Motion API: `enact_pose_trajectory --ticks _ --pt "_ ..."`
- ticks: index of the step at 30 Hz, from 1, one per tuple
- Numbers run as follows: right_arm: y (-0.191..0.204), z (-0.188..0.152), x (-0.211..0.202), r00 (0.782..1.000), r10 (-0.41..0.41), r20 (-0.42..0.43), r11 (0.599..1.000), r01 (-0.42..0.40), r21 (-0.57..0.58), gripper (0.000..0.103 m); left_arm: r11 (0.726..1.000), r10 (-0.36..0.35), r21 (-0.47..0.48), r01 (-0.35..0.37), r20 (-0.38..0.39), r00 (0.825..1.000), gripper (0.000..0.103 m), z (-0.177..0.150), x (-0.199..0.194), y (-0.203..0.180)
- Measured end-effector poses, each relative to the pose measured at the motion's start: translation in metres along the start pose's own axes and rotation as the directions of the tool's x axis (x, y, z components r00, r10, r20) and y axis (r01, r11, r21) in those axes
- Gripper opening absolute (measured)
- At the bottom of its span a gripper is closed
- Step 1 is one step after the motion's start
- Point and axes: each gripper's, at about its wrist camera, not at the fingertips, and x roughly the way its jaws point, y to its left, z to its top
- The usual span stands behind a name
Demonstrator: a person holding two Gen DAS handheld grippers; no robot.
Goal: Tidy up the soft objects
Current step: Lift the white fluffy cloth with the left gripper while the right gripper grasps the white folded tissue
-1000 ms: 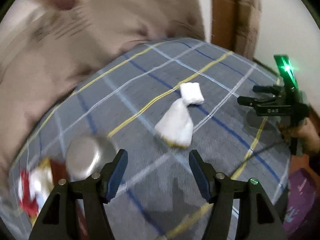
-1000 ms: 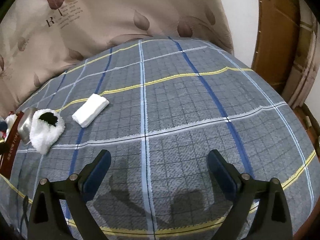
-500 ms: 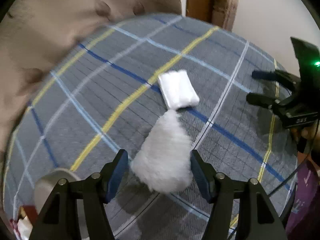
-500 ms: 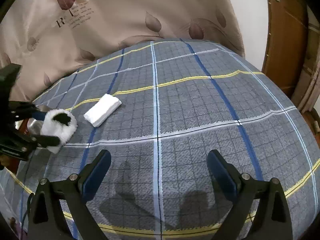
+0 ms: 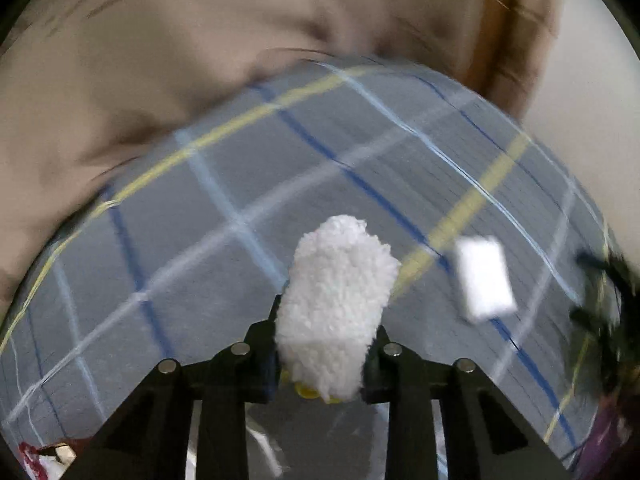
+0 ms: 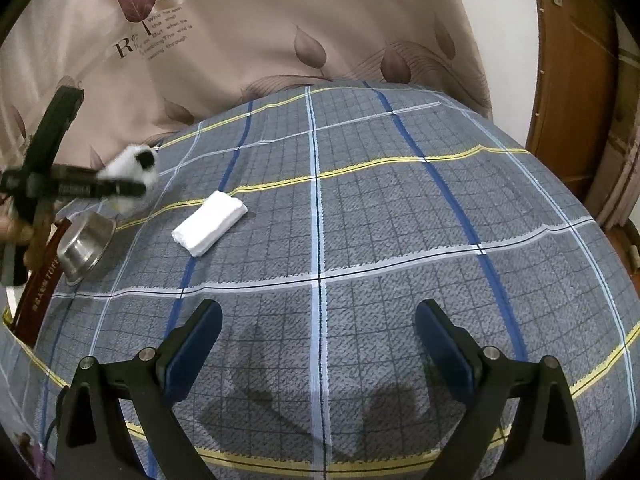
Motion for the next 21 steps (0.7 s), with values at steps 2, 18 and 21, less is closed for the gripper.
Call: enact_pose_trajectory --ticks 2,18,21 --pt "0.000 0.000 0.000 1.000 -0.005 0.001 1.000 0.005 0.002 0.097 0.998 0.053 -0.029 -0.052 0.017 0.998 0.028 0.005 -0.004 0.020" --pt "0.000 0.001 0.007 0.999 -0.035 -0.036 0.999 0.035 -0.003 0.097 0.853 0.329 -0.418 -0.313 -0.035 0.944 0.029 -0.039 -0.048 0.171" --pt "0.001 0.001 0.008 0.999 -0.039 -0.037 0.999 0.039 -0.004 0.097 0.837 0.355 -0.433 -0.335 -0.037 0.934 0.029 -0.054 -0.063 0.179"
